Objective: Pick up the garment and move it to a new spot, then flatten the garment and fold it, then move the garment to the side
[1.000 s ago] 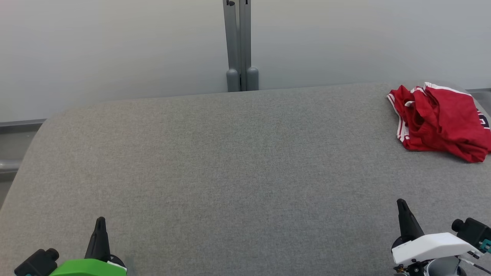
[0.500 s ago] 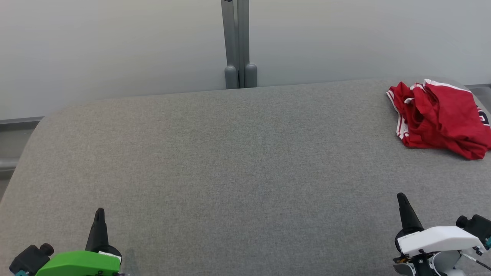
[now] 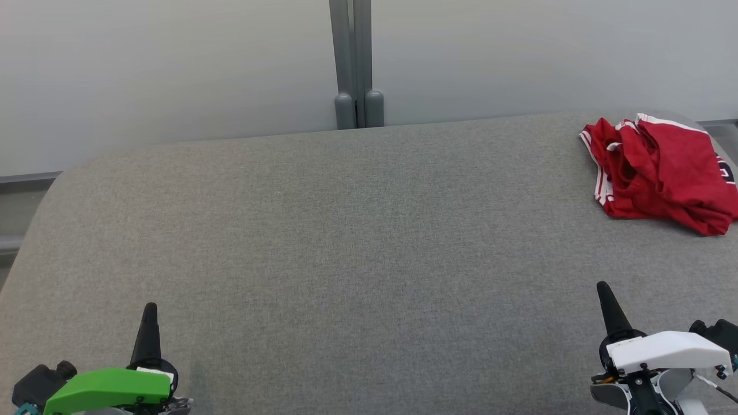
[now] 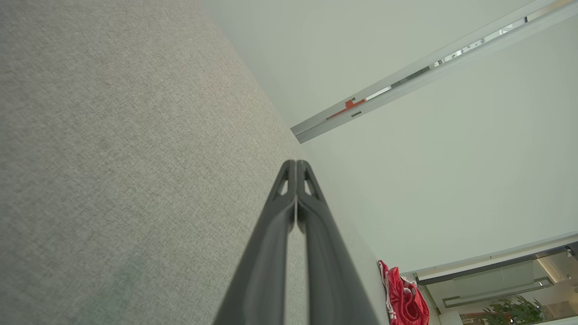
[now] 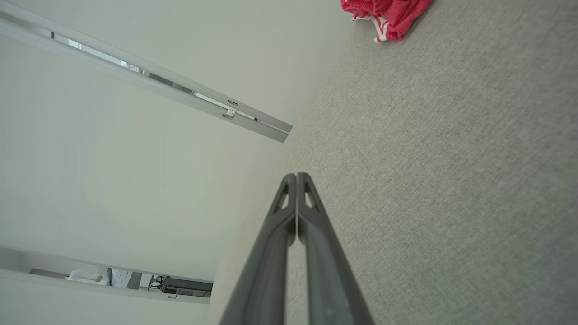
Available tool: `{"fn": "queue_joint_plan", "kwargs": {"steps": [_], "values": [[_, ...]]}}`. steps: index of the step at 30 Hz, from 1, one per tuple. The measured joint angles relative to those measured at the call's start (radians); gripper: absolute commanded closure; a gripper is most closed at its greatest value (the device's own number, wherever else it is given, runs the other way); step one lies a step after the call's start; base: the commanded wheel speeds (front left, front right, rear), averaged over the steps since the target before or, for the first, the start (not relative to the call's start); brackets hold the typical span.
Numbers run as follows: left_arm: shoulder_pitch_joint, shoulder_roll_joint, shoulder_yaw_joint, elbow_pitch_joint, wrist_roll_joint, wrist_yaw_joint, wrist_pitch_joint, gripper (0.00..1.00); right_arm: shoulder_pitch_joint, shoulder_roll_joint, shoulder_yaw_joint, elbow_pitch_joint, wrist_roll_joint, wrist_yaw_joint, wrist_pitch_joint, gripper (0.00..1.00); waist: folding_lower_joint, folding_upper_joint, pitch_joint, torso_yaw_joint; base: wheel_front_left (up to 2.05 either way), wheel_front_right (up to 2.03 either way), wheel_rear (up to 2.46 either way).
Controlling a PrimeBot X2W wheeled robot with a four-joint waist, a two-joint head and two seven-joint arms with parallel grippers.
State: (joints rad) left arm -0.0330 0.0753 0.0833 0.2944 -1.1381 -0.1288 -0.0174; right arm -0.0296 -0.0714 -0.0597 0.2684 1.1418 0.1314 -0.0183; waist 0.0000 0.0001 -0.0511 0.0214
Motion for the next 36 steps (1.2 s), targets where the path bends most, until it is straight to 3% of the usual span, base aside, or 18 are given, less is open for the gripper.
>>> {"fn": "queue_joint_plan", "kwargs": {"steps": [36], "values": [[-0.041, -0.017, 0.018, -0.03, -0.298, 0.0, 0.084, 1.0, -0.047, 0.014, -0.034, -0.014, 0.295, -0.001, 0.083, 1.0, 0.0, 0.0, 0.031, -0.012, 0.0, 0.0, 0.0]]}}
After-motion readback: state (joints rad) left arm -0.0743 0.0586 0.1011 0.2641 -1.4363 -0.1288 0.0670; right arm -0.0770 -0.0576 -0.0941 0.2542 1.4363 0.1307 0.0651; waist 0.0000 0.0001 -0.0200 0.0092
